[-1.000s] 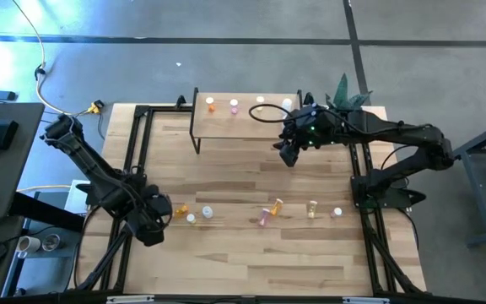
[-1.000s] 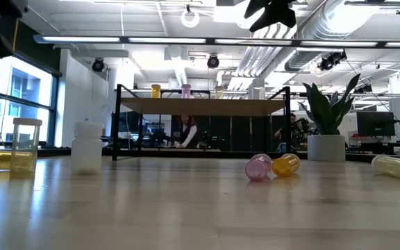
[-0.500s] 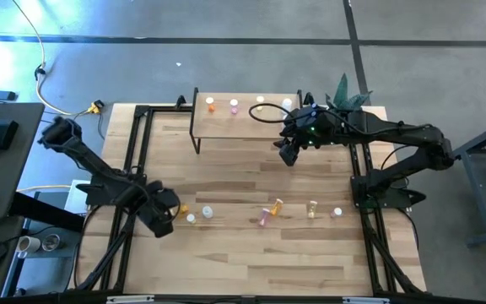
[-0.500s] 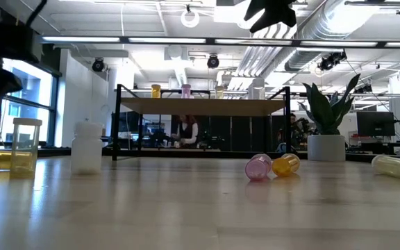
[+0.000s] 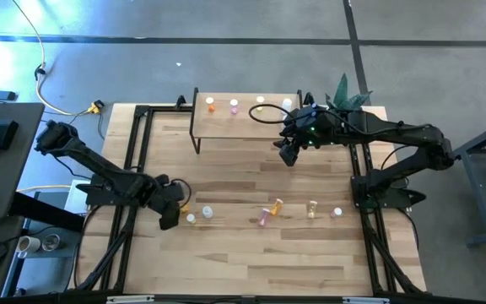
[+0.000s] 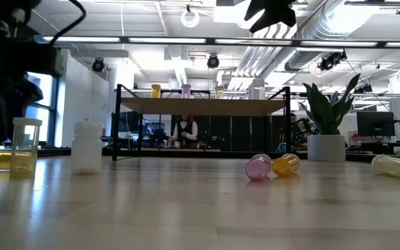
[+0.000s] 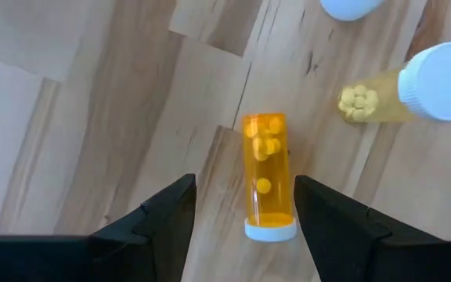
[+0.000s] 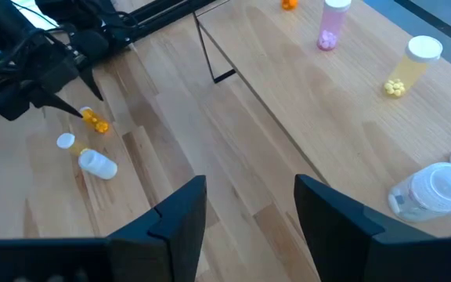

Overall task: Pick and place medicine bottles onto shelf by color
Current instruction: Put the left orange pill bottle on the shelf aligned with the other orange pill bottle

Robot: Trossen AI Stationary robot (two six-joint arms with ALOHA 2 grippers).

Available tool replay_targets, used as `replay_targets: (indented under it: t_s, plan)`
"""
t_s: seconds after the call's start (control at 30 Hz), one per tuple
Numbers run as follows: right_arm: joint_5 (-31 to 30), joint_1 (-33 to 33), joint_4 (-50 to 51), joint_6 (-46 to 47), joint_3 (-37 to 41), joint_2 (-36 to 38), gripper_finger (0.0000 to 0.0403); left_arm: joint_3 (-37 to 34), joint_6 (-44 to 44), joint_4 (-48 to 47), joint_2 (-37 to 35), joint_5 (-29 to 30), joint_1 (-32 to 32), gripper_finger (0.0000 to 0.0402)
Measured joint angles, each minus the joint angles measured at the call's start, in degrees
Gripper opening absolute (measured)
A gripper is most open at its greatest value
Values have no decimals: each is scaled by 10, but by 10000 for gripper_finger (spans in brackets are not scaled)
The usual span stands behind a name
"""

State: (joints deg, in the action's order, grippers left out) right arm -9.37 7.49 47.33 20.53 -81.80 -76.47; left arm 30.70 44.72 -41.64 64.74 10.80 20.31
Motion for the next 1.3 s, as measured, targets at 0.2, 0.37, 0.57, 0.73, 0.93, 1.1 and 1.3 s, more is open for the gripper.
replay_targets:
  t_s: [0.2, 0.37, 0.57, 0.73, 0.93, 1.1, 1.3]
  plan:
    - [0, 0, 0, 0, 0, 0, 185, 0, -34, 22, 15, -32, -17, 204]
    - [0, 0, 0, 0, 0, 0, 185, 0, -34, 26, 55, -38, -17, 204]
    - [-7, 0, 0, 0, 0, 0, 185, 0, -34, 30, 101, -51, -17, 204]
    - [-22, 0, 0, 0, 0, 0, 185, 1, -35, 36, 117, -54, -17, 204]
    - [-21, 0, 0, 0, 0, 0, 185, 1, -45, 38, 117, -57, -17, 196]
    - [-21, 0, 0, 0, 0, 0, 185, 1, -64, 43, 118, -64, -17, 155]
    - [-21, 0, 0, 0, 0, 0, 185, 1, -64, 46, 118, -73, -17, 100]
